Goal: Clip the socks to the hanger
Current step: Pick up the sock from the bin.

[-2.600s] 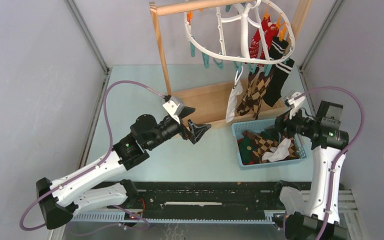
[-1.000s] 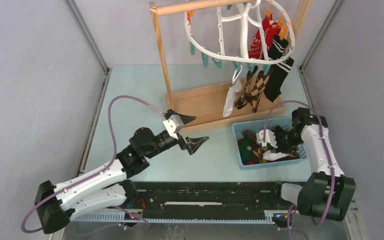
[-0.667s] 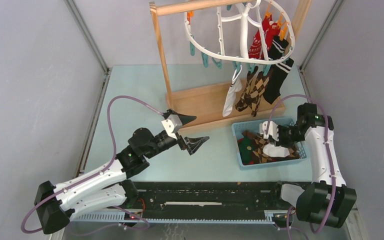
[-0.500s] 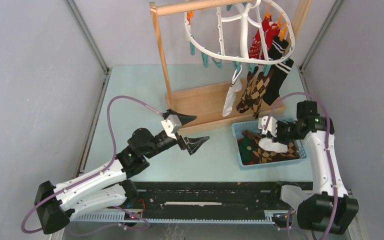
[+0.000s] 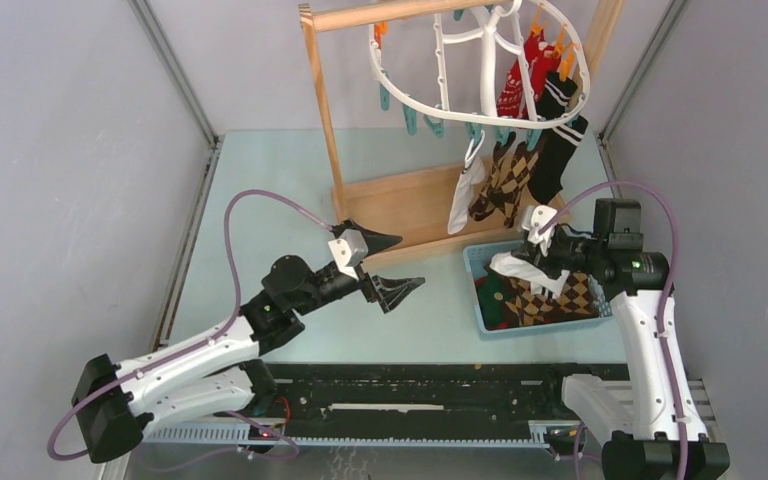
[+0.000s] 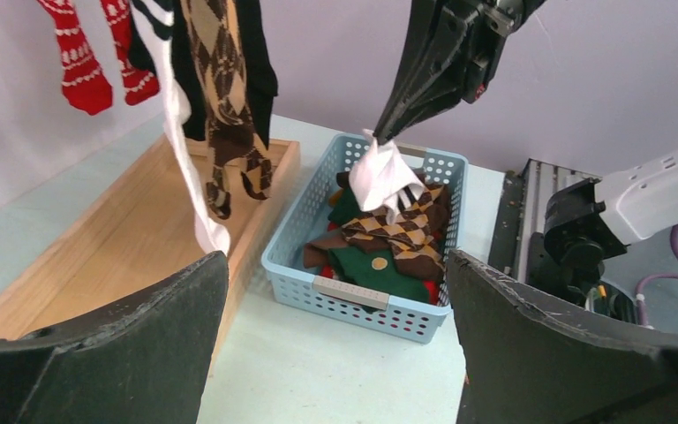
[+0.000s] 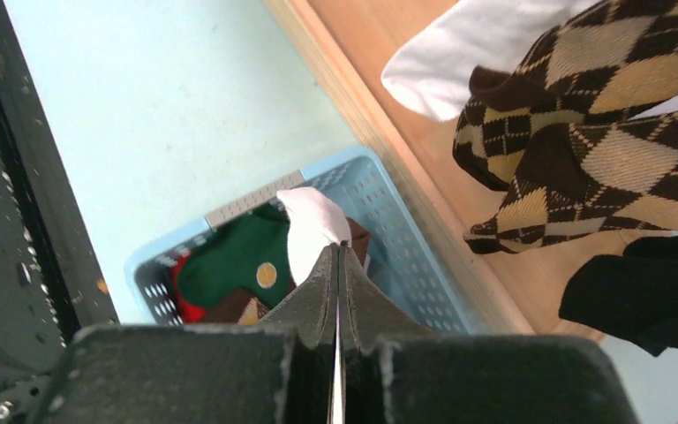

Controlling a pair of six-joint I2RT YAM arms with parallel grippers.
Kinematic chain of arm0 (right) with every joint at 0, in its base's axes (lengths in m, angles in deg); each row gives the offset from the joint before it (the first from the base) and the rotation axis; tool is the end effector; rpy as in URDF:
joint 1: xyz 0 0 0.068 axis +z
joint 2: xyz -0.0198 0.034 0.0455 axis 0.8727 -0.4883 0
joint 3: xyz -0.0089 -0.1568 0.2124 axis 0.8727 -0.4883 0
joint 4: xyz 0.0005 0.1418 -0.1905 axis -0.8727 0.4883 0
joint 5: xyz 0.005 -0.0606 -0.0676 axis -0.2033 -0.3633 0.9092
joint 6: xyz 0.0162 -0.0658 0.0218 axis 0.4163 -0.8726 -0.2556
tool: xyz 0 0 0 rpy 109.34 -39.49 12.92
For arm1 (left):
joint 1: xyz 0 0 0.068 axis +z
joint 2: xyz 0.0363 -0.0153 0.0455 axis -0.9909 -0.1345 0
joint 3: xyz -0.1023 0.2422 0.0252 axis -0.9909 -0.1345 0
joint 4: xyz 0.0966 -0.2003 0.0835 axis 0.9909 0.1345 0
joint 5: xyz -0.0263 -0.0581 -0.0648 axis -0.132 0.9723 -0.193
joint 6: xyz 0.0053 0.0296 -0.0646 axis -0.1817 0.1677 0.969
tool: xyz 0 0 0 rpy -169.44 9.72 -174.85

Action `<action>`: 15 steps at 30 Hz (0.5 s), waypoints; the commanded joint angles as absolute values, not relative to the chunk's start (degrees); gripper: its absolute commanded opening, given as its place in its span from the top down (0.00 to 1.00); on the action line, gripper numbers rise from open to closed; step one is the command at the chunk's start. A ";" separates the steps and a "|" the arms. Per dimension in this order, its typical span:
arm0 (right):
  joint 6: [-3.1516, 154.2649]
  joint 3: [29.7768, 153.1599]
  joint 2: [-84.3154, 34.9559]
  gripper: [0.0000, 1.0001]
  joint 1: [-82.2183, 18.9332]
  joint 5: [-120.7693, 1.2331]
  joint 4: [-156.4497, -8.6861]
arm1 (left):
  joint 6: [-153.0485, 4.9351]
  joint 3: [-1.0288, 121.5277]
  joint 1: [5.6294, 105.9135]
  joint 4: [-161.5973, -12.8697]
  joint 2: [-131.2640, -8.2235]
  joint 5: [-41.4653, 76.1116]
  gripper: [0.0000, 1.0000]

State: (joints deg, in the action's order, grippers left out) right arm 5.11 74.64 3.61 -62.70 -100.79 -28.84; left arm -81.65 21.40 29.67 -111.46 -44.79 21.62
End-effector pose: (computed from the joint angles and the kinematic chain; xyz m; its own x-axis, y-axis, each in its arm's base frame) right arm 0.1539 0.0387 0.3150 0.0958 -0.5953 -0.7978 -0.8805 0.3232 -0.3469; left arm 0.1202 -0.1781 0.3238 0.0339 -0.1561 -0.9872 0.9103 0.4125 -0.0339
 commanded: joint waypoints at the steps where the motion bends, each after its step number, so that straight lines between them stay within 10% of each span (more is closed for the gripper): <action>1: 17.99 76.80 6.07 1.00 -61.37 -108.25 -36.73 | -78.64 20.39 29.96 -117.51 -47.52 25.56 0.04; 15: 41.42 75.94 6.69 1.00 -54.59 -113.22 -52.69 | -75.70 25.14 26.85 -135.66 -66.81 28.52 0.06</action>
